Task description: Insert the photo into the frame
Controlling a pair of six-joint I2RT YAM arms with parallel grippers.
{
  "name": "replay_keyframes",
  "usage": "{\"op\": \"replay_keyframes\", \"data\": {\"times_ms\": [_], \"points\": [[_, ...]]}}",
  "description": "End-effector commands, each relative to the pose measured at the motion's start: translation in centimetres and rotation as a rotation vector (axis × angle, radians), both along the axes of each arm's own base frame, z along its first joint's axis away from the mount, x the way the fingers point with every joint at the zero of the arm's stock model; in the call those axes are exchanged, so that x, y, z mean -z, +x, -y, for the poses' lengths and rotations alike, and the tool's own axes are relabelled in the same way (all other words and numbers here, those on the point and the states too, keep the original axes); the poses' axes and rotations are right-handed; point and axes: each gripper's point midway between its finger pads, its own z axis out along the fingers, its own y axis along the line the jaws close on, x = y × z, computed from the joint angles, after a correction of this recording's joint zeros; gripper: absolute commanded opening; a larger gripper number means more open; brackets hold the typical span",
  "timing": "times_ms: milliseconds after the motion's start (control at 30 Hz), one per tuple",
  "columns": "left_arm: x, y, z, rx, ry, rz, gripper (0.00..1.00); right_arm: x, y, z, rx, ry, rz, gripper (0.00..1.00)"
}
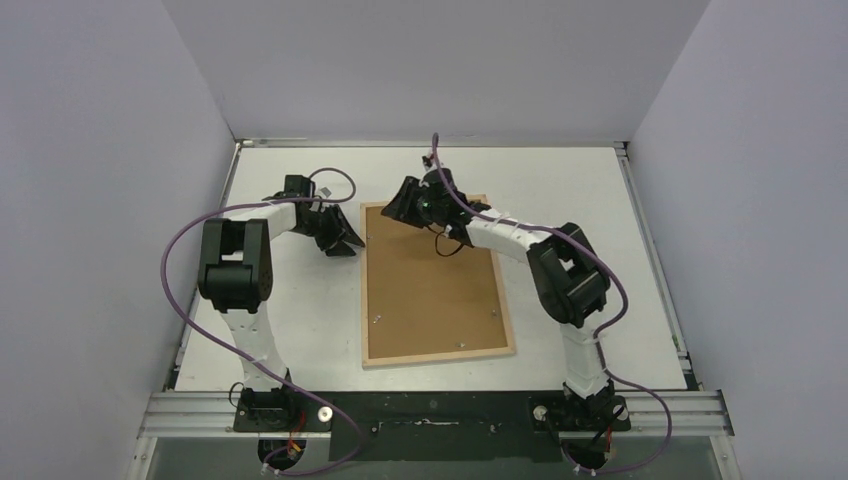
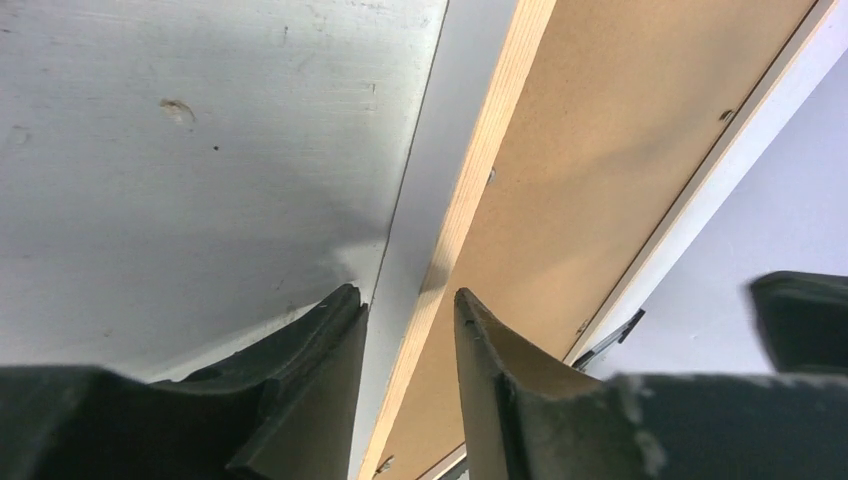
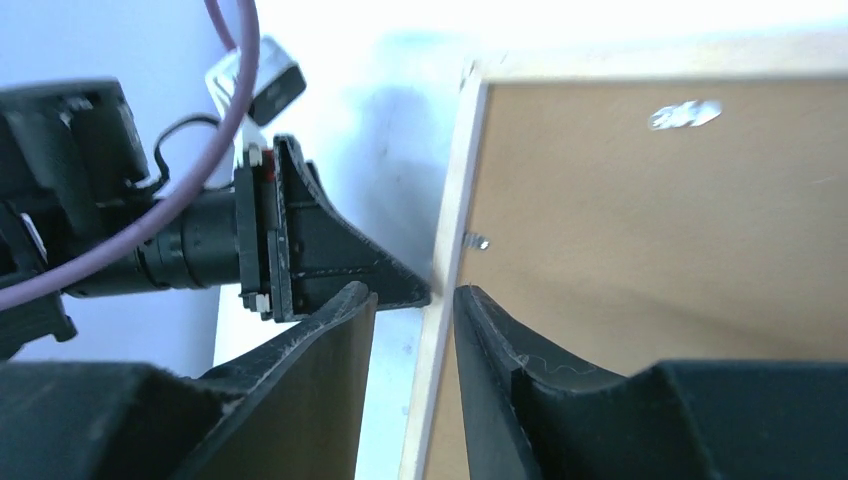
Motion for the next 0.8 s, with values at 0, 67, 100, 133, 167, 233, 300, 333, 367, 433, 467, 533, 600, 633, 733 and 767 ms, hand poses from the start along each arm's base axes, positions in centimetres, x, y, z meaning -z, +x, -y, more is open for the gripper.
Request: {"op": "replay_keyframes", "data": {"times_ms": [0,67,100,133,167,233,300,333,367,433,467,533,600,633,733,767], "points": [[-3.6,1.3,-0.4,-0.023,-0.032,0.108,0.39,-3.8,1.4,4.9,0.068,-0.089,0.106,0.37],[-3.9,1.0,-0.4,-0.013,-0.024,0.119,0.39,-3.6,1.0,6.5,0.066,-0.151,0.108,0.37],[-4.0,0.6,-0.5,-0.001,-0.017,0.119,0.39,-3.5,0.5,7.2,0.061,-0.179,0.106,0.37],[-4.0,0.2,-0.4,0.013,-0.007,0.114,0.39,-3.5,0.1,7.8,0.057,-0.204,0.110,0.38],[-3.9,-0.4,-0.4,0.025,0.005,0.102,0.39,-3.3,-0.5,8.4,0.047,-0.230,0.111,0.38],[-3.7,-1.7,-0.1,0.051,0.024,0.086,0.39,-3.3,-1.4,9.1,0.027,-0.262,0.117,0.38],[-3.6,-3.2,0.2,0.066,0.039,0.065,0.39,-3.0,-2.5,9.5,-0.010,-0.288,0.119,0.38],[-3.5,-3.9,0.4,0.072,0.043,0.059,0.39,-2.9,-3.1,9.5,-0.036,-0.299,0.124,0.39],[-3.5,-4.5,0.6,0.077,0.047,0.055,0.39,-2.8,-3.7,9.5,-0.063,-0.306,0.127,0.40],[-3.3,-5.7,0.9,0.078,0.065,0.045,0.39,-2.5,-5.0,9.4,-0.113,-0.324,0.124,0.41],[-3.3,-6.3,1.0,0.079,0.073,0.041,0.39,-2.2,-5.6,9.2,-0.136,-0.327,0.118,0.42],[-3.1,-7.2,1.2,0.069,0.095,0.029,0.39,-1.9,-7.0,8.6,-0.180,-0.314,0.109,0.42],[-2.6,-8.3,1.5,0.067,0.111,0.011,0.39,-1.6,-8.5,7.8,-0.225,-0.300,0.105,0.44],[-2.6,-8.5,1.6,0.060,0.118,0.008,0.39,-1.7,-9.0,7.4,-0.238,-0.296,0.105,0.45],[-2.2,-9.6,2.1,0.048,0.133,-0.016,0.39,-1.4,-10.5,6.7,-0.250,-0.285,0.085,0.49],[-2.1,-9.9,2.2,0.044,0.139,-0.023,0.39,-1.4,-10.9,6.5,-0.244,-0.274,0.072,0.50]]}}
